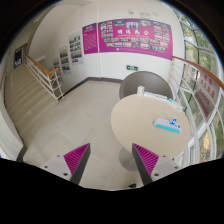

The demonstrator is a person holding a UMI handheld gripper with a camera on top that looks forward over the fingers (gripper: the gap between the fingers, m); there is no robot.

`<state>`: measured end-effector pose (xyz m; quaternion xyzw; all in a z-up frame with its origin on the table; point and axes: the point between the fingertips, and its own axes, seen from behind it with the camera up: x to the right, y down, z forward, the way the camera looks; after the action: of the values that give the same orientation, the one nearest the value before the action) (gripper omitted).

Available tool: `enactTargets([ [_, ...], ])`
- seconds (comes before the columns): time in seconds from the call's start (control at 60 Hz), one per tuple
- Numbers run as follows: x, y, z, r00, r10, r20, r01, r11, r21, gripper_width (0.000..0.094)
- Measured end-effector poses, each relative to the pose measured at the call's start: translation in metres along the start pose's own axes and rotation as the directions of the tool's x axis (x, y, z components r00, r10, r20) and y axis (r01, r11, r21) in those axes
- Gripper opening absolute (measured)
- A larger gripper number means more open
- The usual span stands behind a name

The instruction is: Unplug charger

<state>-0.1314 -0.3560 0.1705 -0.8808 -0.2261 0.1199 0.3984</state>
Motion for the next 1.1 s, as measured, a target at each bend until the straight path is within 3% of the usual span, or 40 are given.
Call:
enactTargets([
  [0.233,0.171,0.034,0.075,0.987,0.041,-0.158,-0.041,0.999,0.002,0.0865],
  [0.417,0.297,0.011,0.151,0.958,0.086,-0.275,-0.062,0.994,0.094,0.0854],
  [0.633,0.374,-0.030,0.224,0.931,0.198,-0.308,-0.145,0.972,0.187,0.0810],
  [0.7,0.383,-0.038,0.241,0.925,0.242,-0.293,-0.188,0.961,0.200,0.0723],
  [0.833,0.390,-0.042,0.258,0.920,0.245,-0.307,-0.190,0.961,0.199,0.0416],
  [0.867,0.383,-0.043,0.263,0.930,0.245,-0.274,-0.196,0.961,0.195,0.0267],
  [1.1,0.381,-0.044,0.263,0.921,0.245,-0.304,-0.192,0.962,0.195,0.0122],
])
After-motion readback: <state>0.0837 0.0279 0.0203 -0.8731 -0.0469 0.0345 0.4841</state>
